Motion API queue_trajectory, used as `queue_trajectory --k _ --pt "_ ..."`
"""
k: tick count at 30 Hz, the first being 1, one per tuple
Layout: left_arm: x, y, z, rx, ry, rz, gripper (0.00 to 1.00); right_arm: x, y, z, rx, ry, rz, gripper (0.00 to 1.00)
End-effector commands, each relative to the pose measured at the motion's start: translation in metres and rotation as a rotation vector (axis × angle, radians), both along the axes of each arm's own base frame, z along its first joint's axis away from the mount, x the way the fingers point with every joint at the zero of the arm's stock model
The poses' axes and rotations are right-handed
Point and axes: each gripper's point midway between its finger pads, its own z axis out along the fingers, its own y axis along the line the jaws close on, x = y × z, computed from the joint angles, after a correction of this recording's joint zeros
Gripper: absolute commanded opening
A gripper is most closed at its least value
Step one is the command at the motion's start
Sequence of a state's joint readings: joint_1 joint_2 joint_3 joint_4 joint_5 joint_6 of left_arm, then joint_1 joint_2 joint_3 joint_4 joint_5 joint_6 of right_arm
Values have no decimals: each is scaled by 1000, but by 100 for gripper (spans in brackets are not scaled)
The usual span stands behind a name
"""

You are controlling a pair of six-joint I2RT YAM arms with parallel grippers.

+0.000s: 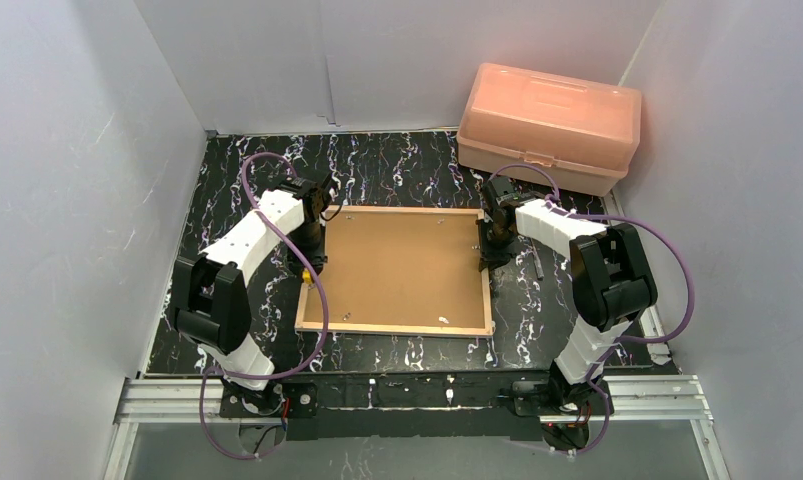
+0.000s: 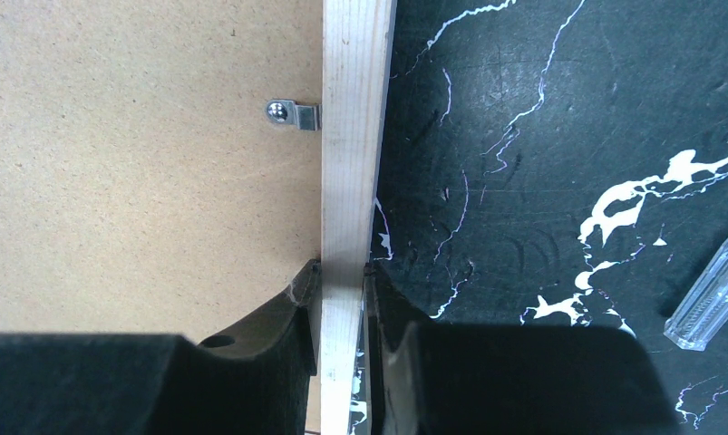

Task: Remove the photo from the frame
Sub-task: Release the photo frame item from the photo frame.

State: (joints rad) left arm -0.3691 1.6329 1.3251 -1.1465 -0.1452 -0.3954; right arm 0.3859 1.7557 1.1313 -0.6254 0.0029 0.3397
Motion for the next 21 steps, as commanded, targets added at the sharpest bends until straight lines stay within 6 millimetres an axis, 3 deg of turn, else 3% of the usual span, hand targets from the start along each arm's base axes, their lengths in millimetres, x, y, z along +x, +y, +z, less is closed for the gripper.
queue_trajectory --k 1,10,21 --pt "-14 3 10 6 59 10 0 9 -4 5 -24 -26 -4 9" --pt "-22 5 8 19 117 -8 0 10 -4 5 -24 -24 -4 9" --pt "4 -5 22 -29 24 -22 0 10 -4 5 -24 -25 -7 8"
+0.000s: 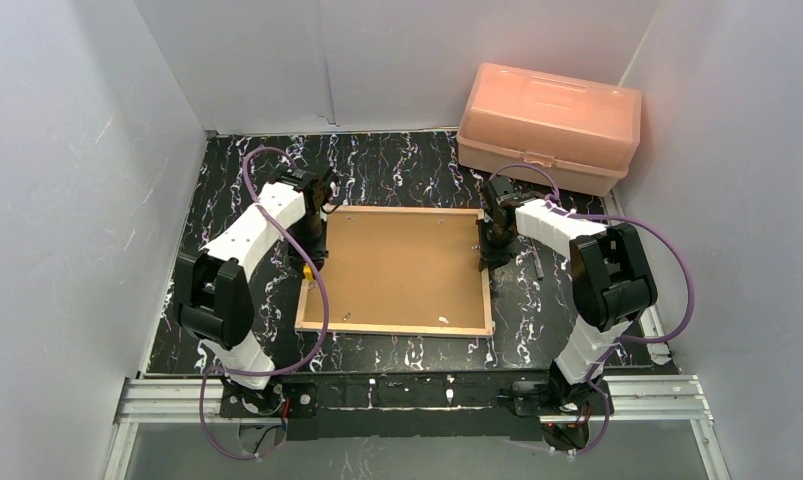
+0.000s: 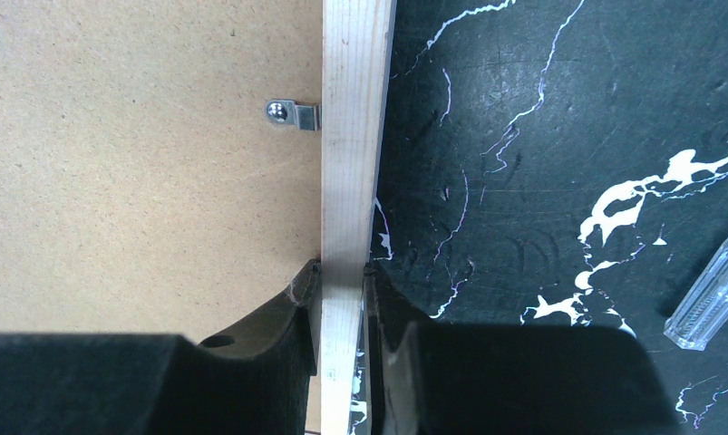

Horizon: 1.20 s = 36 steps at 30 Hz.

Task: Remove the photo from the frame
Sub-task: Release the photo frame item from the photo frame.

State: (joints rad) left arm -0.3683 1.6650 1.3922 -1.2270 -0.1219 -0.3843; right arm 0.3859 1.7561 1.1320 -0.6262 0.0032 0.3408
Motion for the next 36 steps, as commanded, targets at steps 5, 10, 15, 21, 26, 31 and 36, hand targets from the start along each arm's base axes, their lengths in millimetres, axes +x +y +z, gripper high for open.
queue_trajectory --k 5,10,15,21,26,31,36 --pt "14 0 13 4 -39 -15 0 12 -4 6 -25 -31 -6 8" --pt "22 5 11 32 -56 -24 0 11 -3 5 -23 -25 -5 8" --pt "25 10 5 58 -46 -32 0 12 -3 5 -23 -26 -3 8" --pt "21 11 -4 58 -24 -31 0 11 -4 4 -27 -25 -2 8" --pt "13 10 -9 50 2 -26 0 10 -4 4 -27 -21 -1 8" --pt "1 10 -10 46 44 -14 0 10 -4 3 -30 -20 -3 8" --pt "-6 5 -6 10 64 -5 0 11 -4 3 -28 -21 -2 8"
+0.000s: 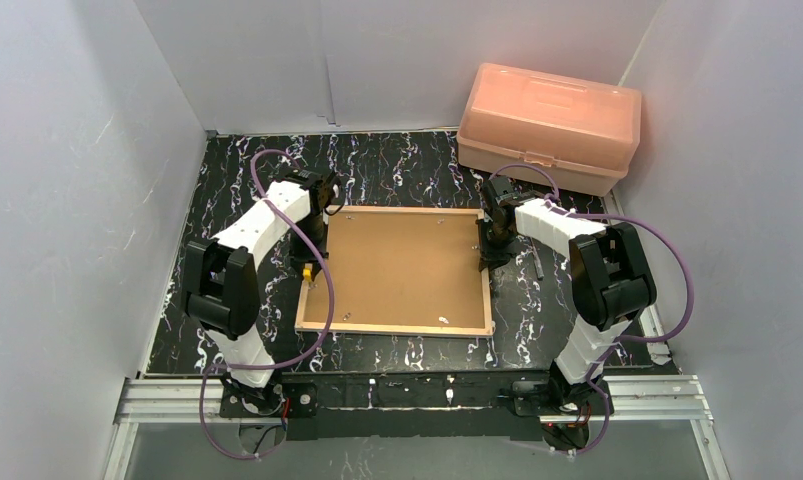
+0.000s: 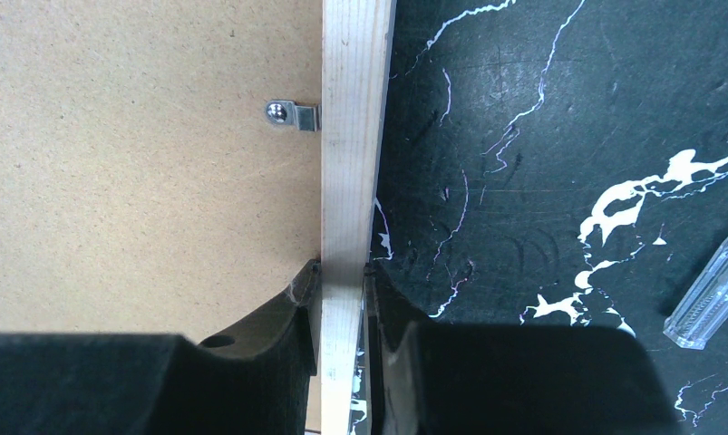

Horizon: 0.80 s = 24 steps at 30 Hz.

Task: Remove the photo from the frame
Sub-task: Release the photo frame item from the photo frame.

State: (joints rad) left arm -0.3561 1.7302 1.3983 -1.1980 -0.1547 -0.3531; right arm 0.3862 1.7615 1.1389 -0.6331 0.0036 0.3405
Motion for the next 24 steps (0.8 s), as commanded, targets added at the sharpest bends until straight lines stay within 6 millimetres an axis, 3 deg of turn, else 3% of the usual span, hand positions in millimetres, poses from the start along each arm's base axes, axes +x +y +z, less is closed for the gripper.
queue_trajectory --k 1,7,18,24 --pt "-18 -3 9 -44 47 19 0 11 -4 3 -26 -25 -3 8" --pt "-31 -13 6 -93 139 24 0 12 -3 4 -23 -28 -4 8" --pt "-32 -33 9 -196 195 24 0 12 -3 3 -24 -26 -4 7" --pt "-38 -35 9 -201 254 22 0 13 -4 1 -31 -23 -8 7"
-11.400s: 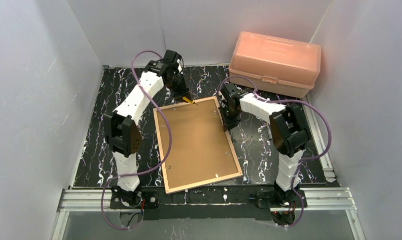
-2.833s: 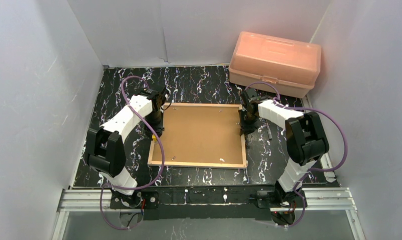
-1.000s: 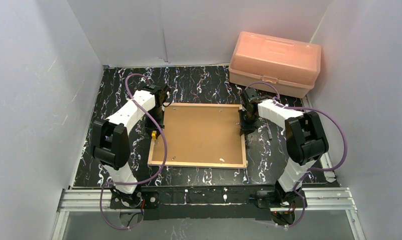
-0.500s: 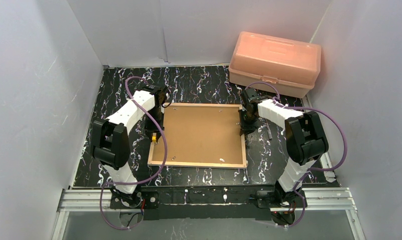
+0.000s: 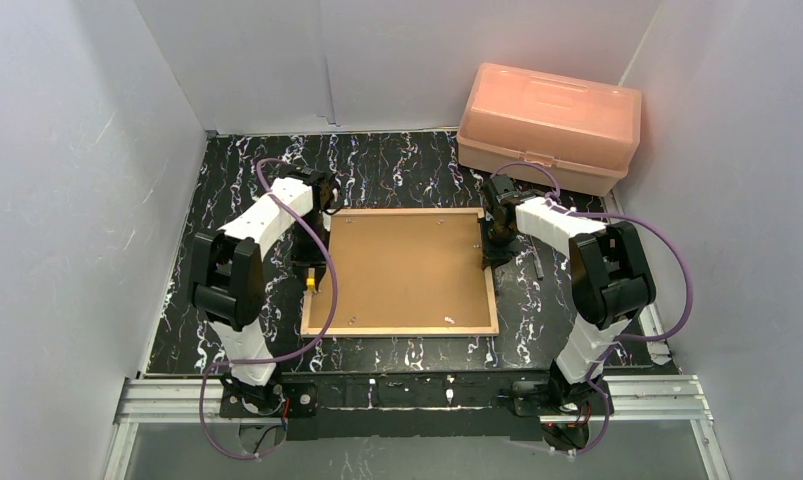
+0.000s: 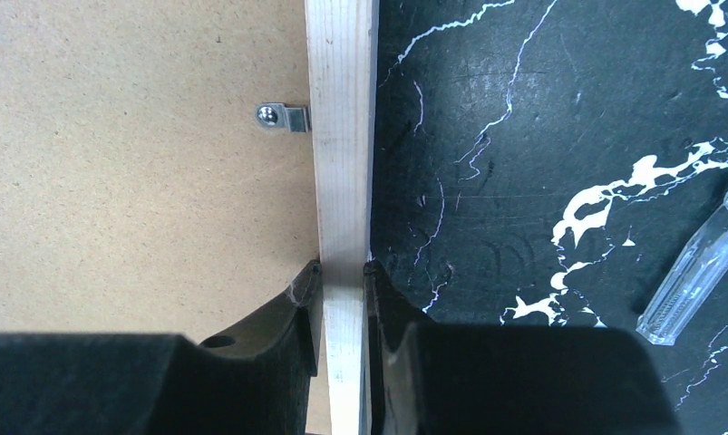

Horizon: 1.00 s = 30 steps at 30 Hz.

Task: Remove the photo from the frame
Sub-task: Release the photo frame item from the photo frame.

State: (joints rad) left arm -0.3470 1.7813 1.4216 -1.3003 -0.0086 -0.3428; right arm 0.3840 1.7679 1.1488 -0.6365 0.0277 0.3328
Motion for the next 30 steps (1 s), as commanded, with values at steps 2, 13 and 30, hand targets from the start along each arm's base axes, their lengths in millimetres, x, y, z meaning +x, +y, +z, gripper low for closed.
queue_trajectory --k 2,13,30 --pt "-15 -19 9 -104 96 2 0 10 -1 1 -16 -12 -10 4" --pt "-27 -22 9 -133 155 10 0 21 0 1 -28 -24 -56 1" --pt "-56 -29 7 -175 249 81 0 30 -1 -1 -52 -26 -99 1"
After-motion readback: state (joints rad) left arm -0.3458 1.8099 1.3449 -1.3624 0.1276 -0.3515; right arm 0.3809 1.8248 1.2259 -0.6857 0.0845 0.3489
